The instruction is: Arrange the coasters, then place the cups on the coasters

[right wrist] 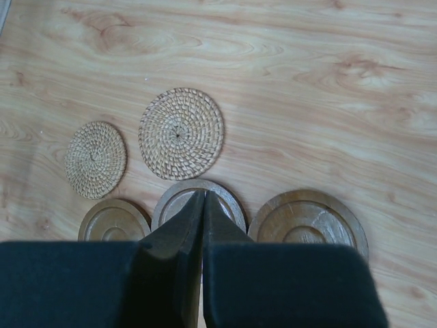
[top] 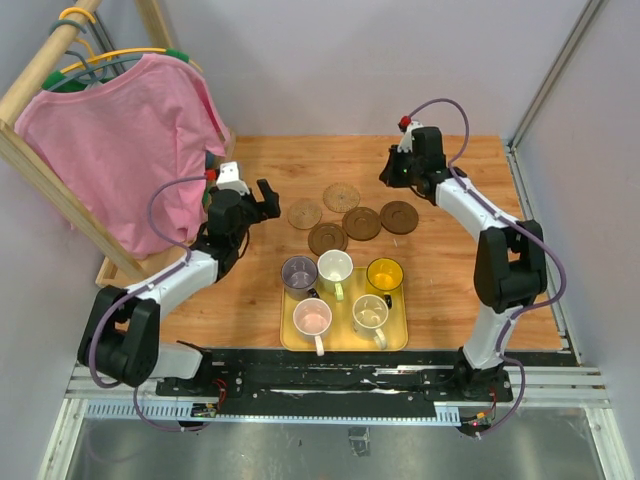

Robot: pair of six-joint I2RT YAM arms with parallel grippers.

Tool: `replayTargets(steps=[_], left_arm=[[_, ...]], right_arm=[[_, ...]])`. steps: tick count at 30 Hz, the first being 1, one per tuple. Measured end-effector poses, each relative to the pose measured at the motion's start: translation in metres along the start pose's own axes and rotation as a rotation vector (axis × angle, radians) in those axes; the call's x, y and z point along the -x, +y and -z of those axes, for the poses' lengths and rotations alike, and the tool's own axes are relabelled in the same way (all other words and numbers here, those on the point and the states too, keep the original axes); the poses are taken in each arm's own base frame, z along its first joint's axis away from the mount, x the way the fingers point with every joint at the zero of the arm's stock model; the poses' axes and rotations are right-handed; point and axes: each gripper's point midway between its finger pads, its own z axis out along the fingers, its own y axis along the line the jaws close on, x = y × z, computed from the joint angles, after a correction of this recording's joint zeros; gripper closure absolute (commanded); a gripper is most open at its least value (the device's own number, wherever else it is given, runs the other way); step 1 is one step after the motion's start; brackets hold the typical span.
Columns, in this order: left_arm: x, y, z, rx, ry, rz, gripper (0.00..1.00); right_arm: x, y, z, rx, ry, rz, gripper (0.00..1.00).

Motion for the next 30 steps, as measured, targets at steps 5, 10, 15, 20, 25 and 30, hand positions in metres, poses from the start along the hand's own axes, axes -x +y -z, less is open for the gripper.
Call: replayTargets(steps=[5, 10, 15, 20, 25, 30], left_arm=[[0.008, -0.008, -0.021, -0.034, 0.016, 0.05, 0.0], [-0.012, -0.024, -0.041, -0.111, 0.095, 0.073, 0.09], [-0.032, -0.04, -0.056, -0.186, 0.17, 0.069, 0.14], [-0.034, -0.052, -0.072, -0.221, 0.19, 0.035, 0.38], [-0.052, -0.062, -0.078, -0.25, 0.235, -0.003, 0.99], [-0.084, -0.06, -0.081, -0.263, 0.326, -0.002, 1.0]], right_arm=[[0.004, 0.008, -0.016, 0.06, 0.014, 0.004, 0.99], [0.016, 0.017, -0.037, 0.128, 0.01, 0.024, 0.99], [0.005, 0.021, -0.066, 0.183, 0.056, 0.022, 0.99], [-0.001, 0.031, -0.09, 0.21, 0.104, 0.051, 0.99], [-0.008, 0.056, -0.101, 0.252, 0.135, 0.106, 0.99], [-0.029, 0.07, -0.104, 0.286, 0.195, 0.121, 0.99]])
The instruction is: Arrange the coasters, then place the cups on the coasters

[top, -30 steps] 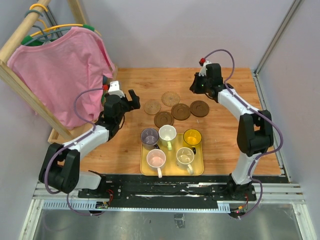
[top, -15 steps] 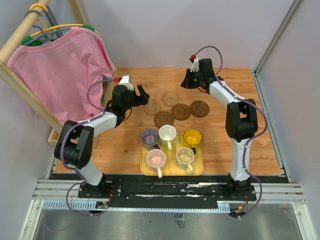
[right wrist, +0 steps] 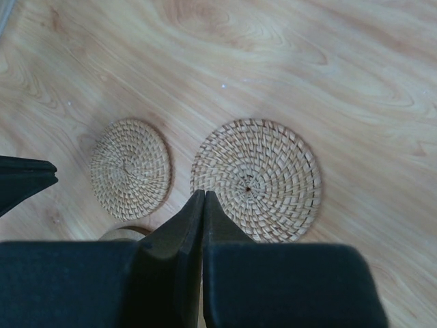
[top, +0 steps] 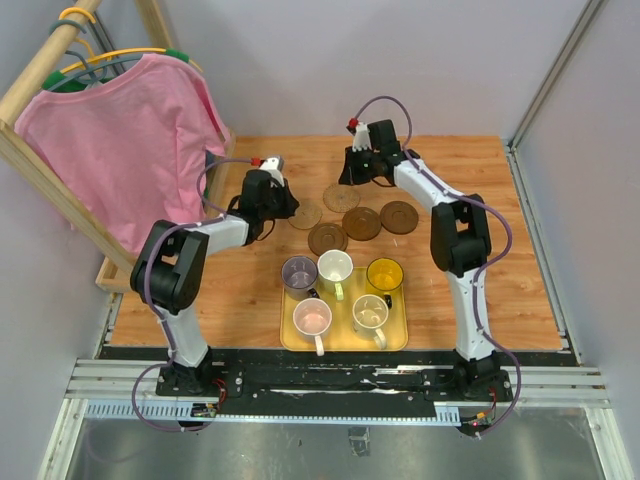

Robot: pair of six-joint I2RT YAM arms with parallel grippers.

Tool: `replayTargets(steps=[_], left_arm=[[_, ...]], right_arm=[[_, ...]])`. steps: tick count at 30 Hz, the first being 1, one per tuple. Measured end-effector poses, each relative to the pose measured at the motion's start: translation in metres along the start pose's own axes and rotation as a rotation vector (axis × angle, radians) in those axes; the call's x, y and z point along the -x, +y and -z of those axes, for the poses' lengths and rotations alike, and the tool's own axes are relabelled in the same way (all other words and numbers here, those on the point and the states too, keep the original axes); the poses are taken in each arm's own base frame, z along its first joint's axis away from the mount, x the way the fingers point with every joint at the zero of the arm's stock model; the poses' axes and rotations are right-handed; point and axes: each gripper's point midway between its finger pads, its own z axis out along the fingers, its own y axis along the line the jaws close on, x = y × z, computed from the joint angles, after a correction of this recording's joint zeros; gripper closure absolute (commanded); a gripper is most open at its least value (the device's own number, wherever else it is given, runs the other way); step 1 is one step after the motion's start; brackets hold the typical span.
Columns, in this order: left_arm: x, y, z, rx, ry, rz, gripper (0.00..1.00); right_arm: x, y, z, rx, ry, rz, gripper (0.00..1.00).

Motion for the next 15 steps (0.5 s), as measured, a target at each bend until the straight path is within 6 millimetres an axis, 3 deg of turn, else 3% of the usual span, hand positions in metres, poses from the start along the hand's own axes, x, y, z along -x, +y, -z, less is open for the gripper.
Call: replayTargets(steps=[5, 15], left_arm=[[-0.021, 0.001, -0.011, -0.021, 0.068, 0.008, 1.0], [-0.032, -0.003, -0.027, -0.047, 0.113, 0.011, 0.99]], right_arm=[[-0.019, -0.005, -0.007, 0.001, 0.053, -0.011, 0.99], [-0.033, -0.009, -0.021, 0.02, 0.101, -0.027, 0.99]])
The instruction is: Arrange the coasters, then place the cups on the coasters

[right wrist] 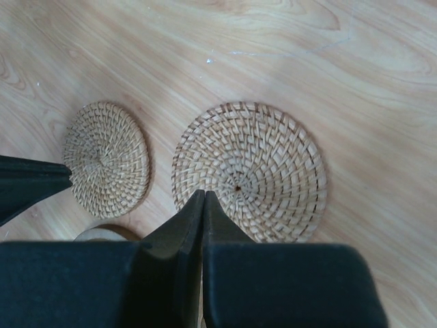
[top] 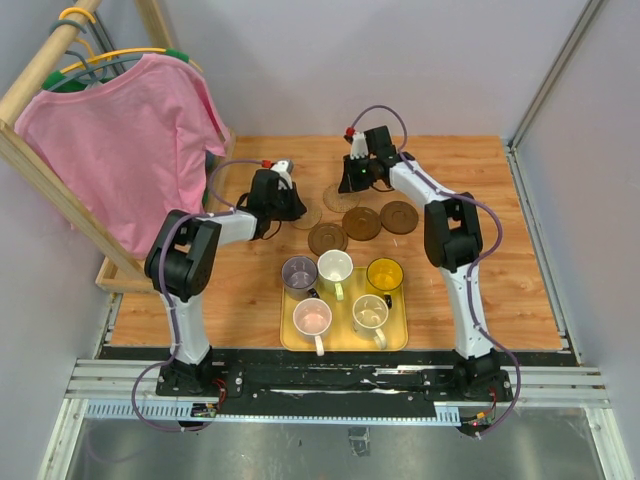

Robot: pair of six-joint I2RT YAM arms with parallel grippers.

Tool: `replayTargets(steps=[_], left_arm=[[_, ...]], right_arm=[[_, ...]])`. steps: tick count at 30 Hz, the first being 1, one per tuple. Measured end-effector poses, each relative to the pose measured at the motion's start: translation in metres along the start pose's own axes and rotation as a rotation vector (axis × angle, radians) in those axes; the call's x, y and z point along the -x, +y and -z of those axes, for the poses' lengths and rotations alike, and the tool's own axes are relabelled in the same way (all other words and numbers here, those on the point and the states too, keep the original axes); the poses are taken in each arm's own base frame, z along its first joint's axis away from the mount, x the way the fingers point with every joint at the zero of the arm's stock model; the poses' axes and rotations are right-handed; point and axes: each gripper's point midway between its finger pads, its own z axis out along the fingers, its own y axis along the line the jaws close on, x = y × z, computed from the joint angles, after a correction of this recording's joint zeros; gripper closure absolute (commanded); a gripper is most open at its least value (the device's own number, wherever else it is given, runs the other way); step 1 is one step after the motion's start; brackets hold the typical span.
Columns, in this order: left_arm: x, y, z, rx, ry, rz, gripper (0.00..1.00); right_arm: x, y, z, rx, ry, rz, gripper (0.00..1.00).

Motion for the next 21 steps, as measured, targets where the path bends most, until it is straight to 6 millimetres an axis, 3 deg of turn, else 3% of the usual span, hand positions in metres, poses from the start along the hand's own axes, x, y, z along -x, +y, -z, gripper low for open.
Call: replayTargets(steps=[8, 11, 21], left_arm=[[-0.019, 0.008, -0.008, 0.024, 0.057, 0.014, 0.99], [-0.025, 0.012, -0.01, 0.036, 0.071, 0.021, 1.0], [-0.014, 0.032, -0.012, 0.112, 0.052, 0.045, 0.99]], right_arm=[[-0.019, -0.009, -0.022, 0.019, 0.061, -0.032, 0.99], [-0.018, -0.009, -0.024, 0.022, 0.066, -0.039, 0.99], [-0.019, -0.025, -0.019, -0.04, 0.072, -0.085, 0.99]])
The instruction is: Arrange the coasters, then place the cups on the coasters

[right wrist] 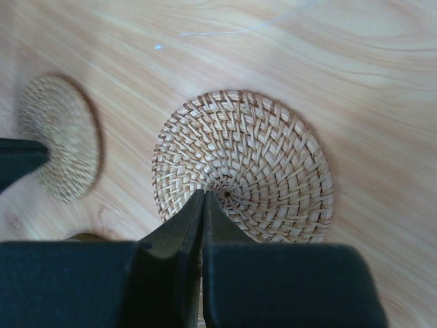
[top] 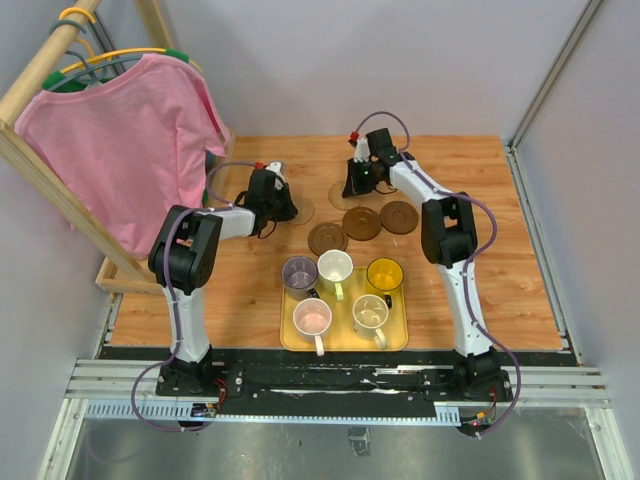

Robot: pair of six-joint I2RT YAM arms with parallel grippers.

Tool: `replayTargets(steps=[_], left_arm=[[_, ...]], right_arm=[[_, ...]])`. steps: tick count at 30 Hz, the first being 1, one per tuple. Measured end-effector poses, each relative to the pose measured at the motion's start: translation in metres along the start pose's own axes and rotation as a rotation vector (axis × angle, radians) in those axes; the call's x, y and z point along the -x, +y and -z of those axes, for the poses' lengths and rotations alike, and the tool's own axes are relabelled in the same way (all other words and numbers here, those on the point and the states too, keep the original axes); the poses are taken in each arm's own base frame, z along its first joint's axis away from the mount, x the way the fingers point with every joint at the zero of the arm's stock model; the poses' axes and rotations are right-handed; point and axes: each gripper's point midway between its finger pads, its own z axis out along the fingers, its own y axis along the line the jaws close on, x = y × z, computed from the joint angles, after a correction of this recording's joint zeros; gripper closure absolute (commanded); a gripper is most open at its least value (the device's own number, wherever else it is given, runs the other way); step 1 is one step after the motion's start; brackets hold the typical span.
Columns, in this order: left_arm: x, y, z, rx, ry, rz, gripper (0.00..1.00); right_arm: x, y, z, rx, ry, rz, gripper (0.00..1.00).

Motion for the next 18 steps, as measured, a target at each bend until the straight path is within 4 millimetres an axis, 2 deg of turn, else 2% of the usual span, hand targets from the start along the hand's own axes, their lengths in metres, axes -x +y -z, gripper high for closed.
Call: replayTargets(steps=[3, 9, 18], left_arm=[[0.01, 0.02, 0.001, 0.038, -0.018, 0.035, 1.0], [0.031, 0.051, -0.003, 0.101, -0.042, 0.074, 1.0], [0.048, 0.06, -0.016, 0.128, -0.042, 0.071, 0.99]], right_arm=[[0.004, -0.017, 0.007, -0.026, -0.013, -0.037, 0.99], [0.015, -0.072, 0.031, -0.11, -0.061, -0.118, 0.99], [0.021, -0.15, 0.073, -0.263, -0.123, -0.22, 0.99]])
